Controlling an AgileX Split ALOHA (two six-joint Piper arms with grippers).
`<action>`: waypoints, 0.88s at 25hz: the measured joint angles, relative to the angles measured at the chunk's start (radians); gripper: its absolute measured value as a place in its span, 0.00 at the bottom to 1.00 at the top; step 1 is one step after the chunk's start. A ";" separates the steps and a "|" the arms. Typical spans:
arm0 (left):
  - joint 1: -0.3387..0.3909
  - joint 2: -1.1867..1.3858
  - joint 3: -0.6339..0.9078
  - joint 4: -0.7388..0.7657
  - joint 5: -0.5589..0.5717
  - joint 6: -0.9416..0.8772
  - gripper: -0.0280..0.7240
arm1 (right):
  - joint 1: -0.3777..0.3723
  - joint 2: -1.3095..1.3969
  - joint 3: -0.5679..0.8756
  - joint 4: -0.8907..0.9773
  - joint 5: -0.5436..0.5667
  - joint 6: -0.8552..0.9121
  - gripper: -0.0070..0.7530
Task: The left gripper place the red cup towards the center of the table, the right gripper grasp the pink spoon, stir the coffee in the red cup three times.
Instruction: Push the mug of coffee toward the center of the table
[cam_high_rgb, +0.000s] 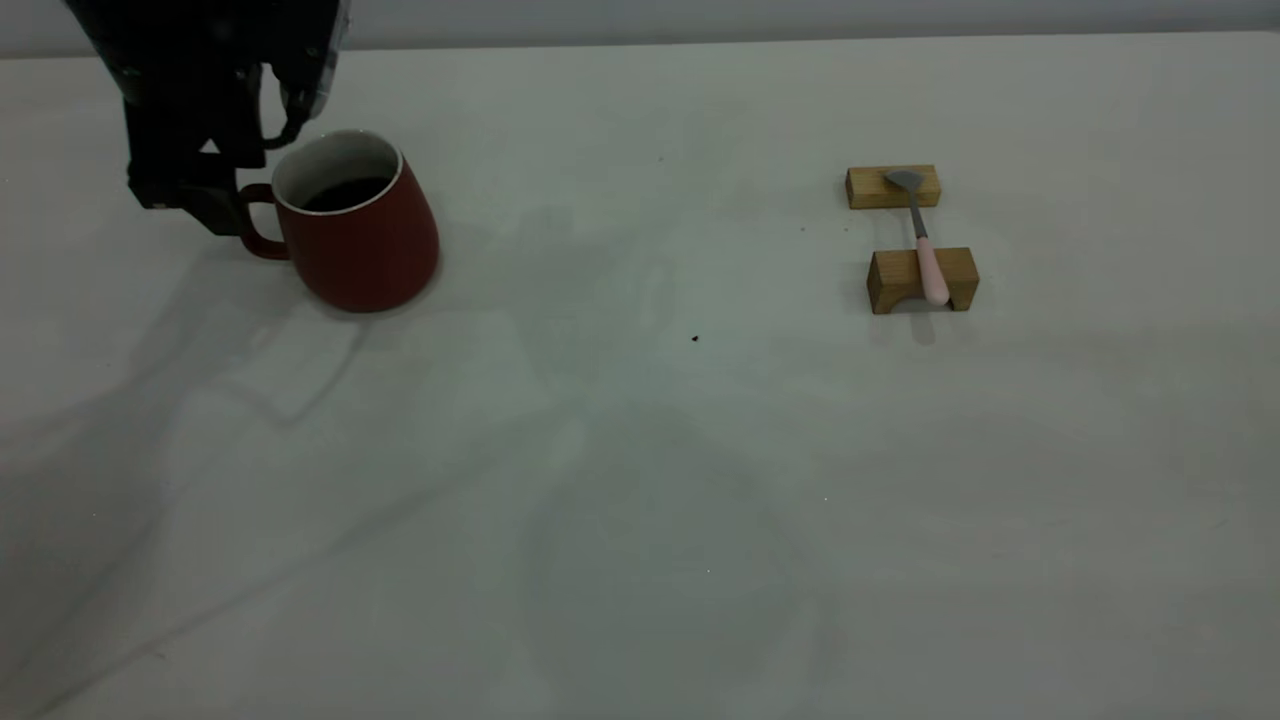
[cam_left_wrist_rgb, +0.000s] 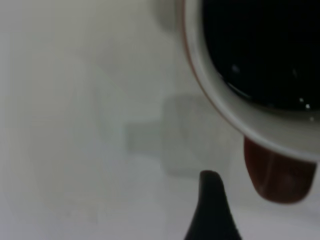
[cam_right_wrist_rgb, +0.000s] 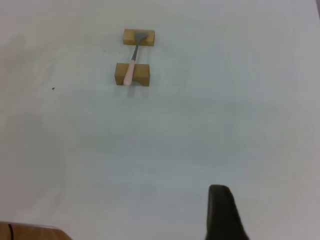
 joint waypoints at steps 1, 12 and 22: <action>0.000 0.006 -0.001 -0.008 -0.007 0.011 0.85 | 0.000 0.000 0.000 0.000 0.000 0.000 0.67; -0.042 0.031 -0.001 -0.040 -0.029 0.037 0.52 | 0.000 0.000 0.000 0.000 0.000 0.000 0.67; -0.174 0.033 -0.002 -0.039 -0.029 -0.127 0.32 | 0.000 0.000 0.000 0.000 0.000 0.000 0.67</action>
